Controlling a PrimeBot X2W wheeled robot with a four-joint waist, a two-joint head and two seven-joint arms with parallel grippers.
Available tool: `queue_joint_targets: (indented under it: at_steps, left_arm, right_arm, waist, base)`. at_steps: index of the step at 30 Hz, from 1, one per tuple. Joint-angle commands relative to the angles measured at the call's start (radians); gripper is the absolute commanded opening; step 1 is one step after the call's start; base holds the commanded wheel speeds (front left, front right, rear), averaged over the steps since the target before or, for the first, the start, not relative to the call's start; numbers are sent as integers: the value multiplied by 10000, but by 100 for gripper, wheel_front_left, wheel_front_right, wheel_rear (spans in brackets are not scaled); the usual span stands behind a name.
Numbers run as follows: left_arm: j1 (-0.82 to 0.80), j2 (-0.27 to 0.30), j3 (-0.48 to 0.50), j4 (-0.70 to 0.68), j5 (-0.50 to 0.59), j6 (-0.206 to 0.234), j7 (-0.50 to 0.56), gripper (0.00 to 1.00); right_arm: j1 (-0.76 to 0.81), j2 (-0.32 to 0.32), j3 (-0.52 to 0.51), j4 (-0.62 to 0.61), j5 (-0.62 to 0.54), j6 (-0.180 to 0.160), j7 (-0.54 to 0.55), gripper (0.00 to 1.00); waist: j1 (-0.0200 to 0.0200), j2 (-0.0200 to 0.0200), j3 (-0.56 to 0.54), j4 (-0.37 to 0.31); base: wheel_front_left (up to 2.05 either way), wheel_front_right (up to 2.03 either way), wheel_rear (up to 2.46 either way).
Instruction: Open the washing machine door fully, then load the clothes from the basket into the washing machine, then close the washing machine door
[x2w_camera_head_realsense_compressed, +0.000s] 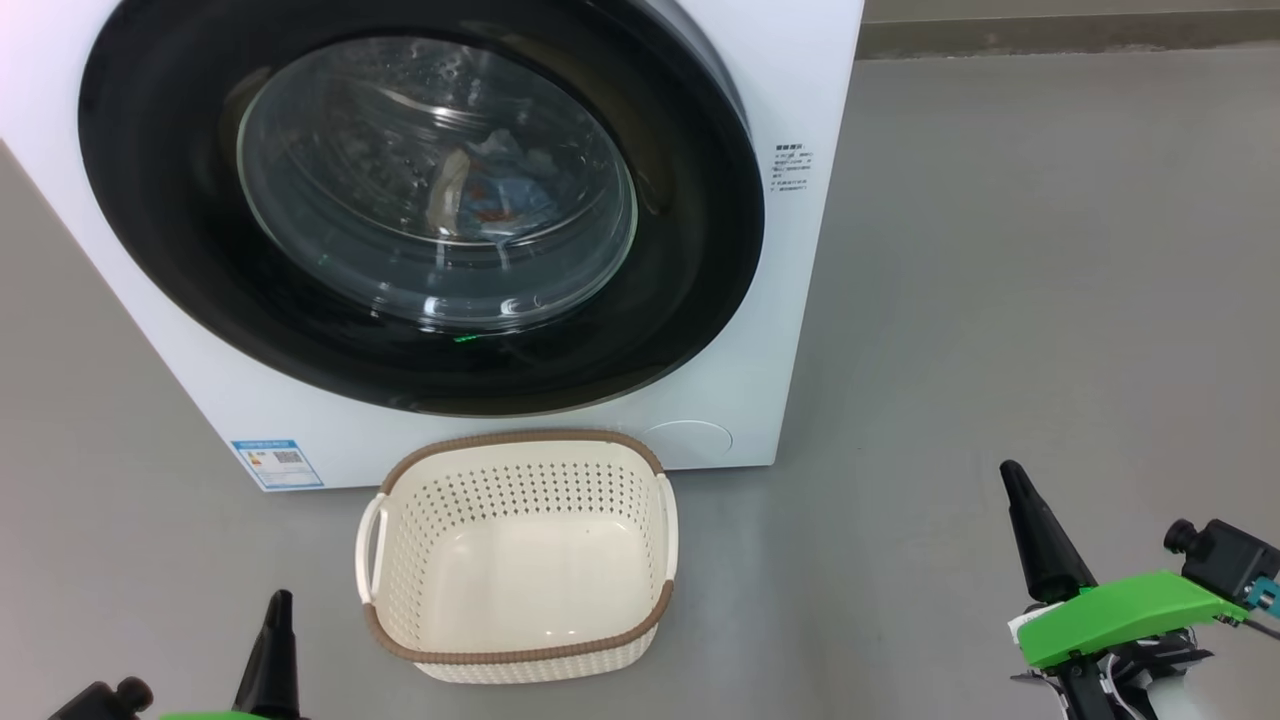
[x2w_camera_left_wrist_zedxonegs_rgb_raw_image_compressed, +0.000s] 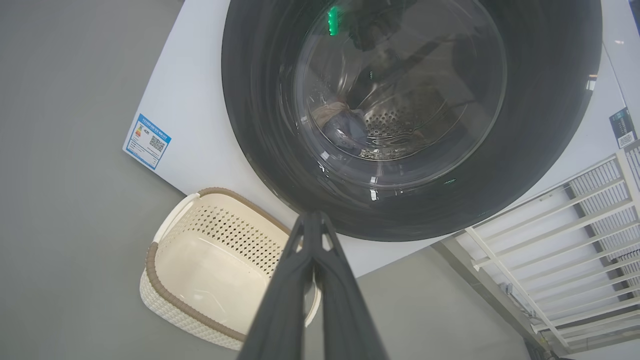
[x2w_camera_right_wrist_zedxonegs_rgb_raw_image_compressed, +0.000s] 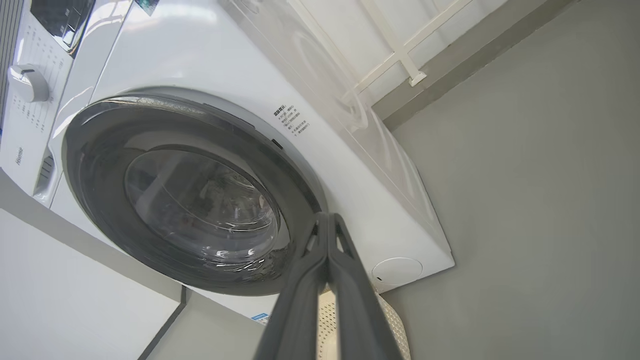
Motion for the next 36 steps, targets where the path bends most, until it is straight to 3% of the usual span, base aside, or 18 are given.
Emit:
queue_joint_targets:
  at_steps: [1,36]
  left_arm:
    - [-530,109,228,-163,-310,3,93,0]
    - [-902,52,621,129,-3527,-4,1109,0]
  right_arm:
    - [-101,-13,-15,-299,388,-6,86,0]
    - [126,416,-725,-377,3697,-11,1079,0]
  waist:
    - [-1,0,-4,9]
    - [-1,0,-75,179]
  base:
    - [0,0,0]
    - [0,0,0]
